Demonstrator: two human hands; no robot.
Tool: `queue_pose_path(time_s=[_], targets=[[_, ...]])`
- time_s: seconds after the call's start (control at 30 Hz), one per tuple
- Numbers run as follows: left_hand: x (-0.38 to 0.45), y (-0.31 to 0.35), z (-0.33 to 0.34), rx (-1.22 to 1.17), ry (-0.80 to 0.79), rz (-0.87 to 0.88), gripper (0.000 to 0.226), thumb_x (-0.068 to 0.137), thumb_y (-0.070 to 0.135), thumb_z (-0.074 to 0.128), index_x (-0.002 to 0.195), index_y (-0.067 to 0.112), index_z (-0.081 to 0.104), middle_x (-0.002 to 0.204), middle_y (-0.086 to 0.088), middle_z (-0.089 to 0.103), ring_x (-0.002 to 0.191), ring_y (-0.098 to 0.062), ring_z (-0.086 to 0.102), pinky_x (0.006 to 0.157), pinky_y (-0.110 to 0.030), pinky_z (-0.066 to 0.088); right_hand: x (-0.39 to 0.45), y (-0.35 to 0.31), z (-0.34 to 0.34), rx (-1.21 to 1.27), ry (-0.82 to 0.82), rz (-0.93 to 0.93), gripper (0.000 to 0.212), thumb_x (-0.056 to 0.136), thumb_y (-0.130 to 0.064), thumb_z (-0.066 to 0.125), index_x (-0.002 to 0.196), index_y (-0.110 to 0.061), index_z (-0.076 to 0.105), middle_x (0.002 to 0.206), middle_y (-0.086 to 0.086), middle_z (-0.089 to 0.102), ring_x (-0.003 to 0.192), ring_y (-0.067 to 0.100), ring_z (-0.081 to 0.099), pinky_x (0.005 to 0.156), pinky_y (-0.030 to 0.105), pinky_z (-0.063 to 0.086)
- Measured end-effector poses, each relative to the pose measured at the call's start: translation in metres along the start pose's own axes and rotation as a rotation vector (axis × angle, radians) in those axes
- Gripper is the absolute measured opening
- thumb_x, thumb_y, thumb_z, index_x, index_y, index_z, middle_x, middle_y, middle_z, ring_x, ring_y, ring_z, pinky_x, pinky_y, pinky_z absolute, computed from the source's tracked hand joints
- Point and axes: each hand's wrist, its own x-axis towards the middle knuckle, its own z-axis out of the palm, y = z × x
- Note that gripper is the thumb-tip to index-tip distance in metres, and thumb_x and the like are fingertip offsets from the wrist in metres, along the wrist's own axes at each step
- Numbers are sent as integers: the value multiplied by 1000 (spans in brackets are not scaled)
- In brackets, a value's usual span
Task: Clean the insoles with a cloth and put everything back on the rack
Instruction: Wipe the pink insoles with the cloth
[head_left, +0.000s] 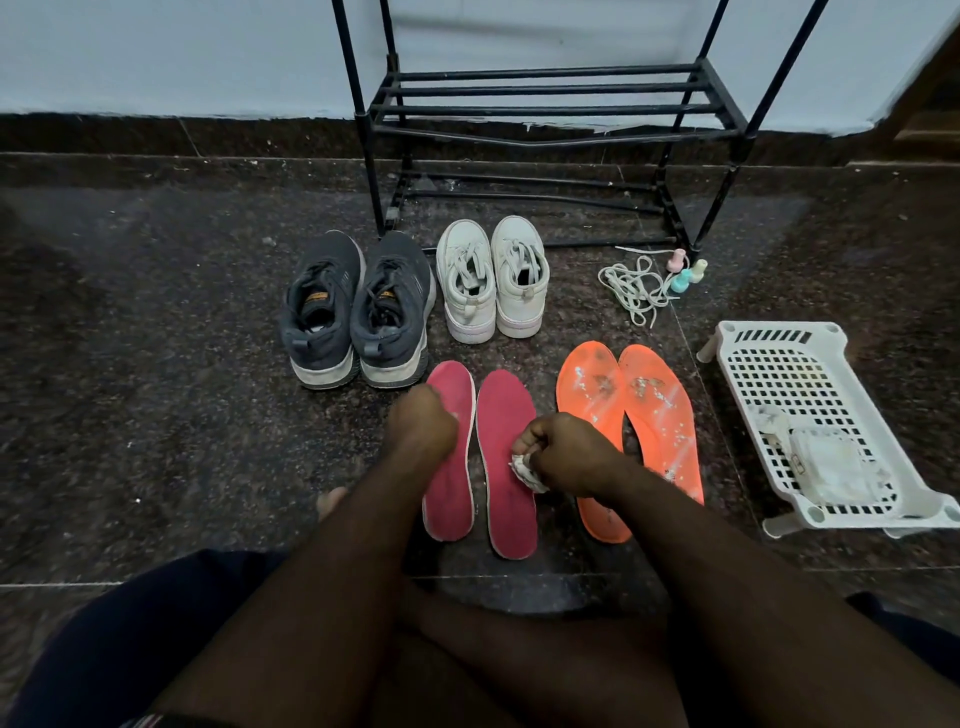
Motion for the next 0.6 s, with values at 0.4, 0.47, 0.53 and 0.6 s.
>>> queue_pose_path(time_s=[0.4,0.47,0.53,0.6], targets=[[0,-19,5,64,-44,-121,47,83,17,70,125,7,51,126,-17,61,118,-35,60,93,-38,49,6,6,11,-50,1,1,27,83,-5,57,102,-12,73,108,2,72,100,15,64,78,19,42],[6,-22,6,-97,-74,-156,44,70,16,69,112,11,58,114,-15,68,105,-34,66,90,-40,56,7,7,9,-21,6,14,25,83,-6,58,100,-13,74,105,1,72,98,14,64,77,19,43],[9,-20,5,-369,-97,-187,35,60,15,62,95,16,64,98,-13,72,88,-32,70,81,-45,60,8,5,4,84,45,24,23,83,-5,57,95,-16,74,96,0,73,90,14,65,76,22,47],[0,-6,-7,-563,-119,-177,29,62,14,56,89,12,65,84,-11,70,73,-28,67,67,-39,60,8,-3,-4,311,146,7,25,83,-2,55,87,-20,72,85,-1,71,79,16,65,70,26,49]])
